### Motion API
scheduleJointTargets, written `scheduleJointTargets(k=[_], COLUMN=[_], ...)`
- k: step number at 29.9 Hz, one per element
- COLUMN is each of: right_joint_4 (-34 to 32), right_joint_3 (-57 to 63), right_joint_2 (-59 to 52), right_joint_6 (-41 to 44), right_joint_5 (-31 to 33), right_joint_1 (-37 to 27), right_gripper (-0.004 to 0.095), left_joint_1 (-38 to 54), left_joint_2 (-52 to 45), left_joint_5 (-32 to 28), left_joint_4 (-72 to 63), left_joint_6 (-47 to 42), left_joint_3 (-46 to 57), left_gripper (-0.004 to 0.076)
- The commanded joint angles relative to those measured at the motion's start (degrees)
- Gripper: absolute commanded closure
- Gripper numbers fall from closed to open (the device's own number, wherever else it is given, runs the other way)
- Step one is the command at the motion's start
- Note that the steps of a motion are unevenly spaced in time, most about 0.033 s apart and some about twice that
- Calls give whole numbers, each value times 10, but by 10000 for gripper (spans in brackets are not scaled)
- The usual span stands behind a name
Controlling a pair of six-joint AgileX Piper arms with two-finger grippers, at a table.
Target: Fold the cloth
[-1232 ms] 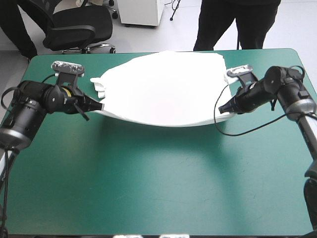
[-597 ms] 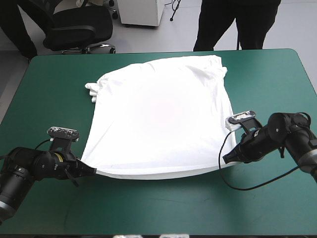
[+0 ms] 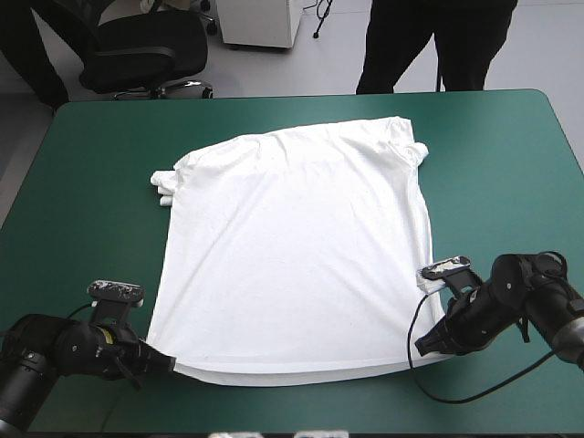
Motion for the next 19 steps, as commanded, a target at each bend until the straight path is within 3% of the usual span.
scheduleJointTargets(k=[1,7,11,13,15,19], right_joint_4=[7,7,7,8,8,8], right_joint_3=[-2,7,7,7,7,-4], right_joint_2=[-16,-16,-16,-16,-16,-16], right_joint_6=[1,0,-1,-1,1,1], right_joint_5=[7,-3,-6,-5,-5,11], right_joint_1=[0,0,0,0,0,0], right_gripper=[923,887,671,519,405,332], left_joint_1=[0,0,0,0,0,0], left_joint_2=[-4,-2,-2,-2,-2,-2], left_joint_5=[-7,-9,-3,7,21,42], left_joint_4=[-15,-15,-13,-14,-15,-19], left_joint_6=[-2,2,2,7,17,16], left_joint_3=[-8,-6,-6,-6,-6,-18], left_gripper=[741,741,713,647,534,298])
